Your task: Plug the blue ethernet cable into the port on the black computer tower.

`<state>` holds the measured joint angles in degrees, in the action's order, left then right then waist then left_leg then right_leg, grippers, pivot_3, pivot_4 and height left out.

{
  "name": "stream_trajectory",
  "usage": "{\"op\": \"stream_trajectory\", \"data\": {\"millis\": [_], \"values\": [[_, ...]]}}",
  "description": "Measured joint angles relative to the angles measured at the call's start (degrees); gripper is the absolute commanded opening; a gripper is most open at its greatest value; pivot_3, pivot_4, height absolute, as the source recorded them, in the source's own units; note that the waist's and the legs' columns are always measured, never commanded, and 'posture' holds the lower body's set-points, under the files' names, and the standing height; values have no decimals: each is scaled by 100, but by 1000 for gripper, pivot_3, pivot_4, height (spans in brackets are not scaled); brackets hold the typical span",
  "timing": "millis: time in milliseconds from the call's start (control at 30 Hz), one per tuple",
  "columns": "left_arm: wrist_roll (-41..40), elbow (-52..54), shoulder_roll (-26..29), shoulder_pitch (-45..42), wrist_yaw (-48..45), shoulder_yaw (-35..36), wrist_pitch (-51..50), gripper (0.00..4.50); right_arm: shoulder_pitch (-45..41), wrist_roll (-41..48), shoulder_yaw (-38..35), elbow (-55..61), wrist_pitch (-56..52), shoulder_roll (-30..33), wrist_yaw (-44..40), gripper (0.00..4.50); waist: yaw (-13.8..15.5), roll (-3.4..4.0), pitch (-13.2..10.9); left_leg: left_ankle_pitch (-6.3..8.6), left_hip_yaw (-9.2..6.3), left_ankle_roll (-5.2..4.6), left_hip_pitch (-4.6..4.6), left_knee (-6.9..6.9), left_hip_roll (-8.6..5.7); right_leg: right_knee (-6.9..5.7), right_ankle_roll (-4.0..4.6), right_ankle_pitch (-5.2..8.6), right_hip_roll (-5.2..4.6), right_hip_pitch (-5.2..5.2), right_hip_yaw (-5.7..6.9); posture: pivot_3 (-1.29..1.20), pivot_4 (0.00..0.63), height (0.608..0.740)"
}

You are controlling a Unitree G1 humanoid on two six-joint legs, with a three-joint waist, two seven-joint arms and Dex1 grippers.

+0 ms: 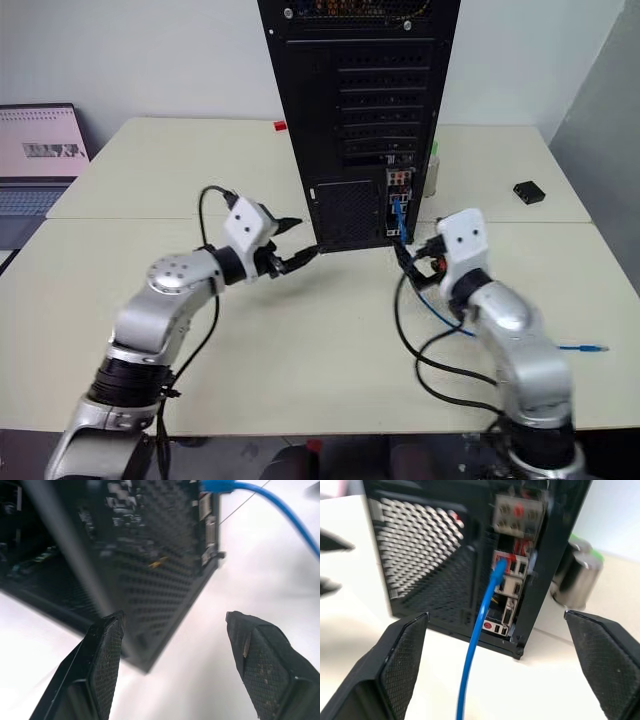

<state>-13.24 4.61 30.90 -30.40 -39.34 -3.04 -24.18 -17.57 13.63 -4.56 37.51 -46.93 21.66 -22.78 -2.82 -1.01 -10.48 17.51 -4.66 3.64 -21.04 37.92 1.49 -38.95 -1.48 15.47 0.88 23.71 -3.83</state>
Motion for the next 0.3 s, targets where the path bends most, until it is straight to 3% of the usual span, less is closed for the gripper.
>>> {"op": "stream_trajectory", "data": {"millis": [133, 300], "values": [[-37, -65, 243, -92, -280, 88, 90, 3413, -15, 413, -429, -23, -23, 629, -523, 4461, -6, -2, -2, 0, 2, -1, 6, 1, 0, -3, 0, 0, 2, -4, -2, 0, 150, 740], [-199, -63, 454, -97, -633, 139, 47, 3413, -98, 677, -780, -307, 3, 972, -740, 4461, -1, -4, -3, 0, 2, -1, 5, 1, 0, -1, 0, 0, 3, -5, -2, 0, 150, 740]]}}
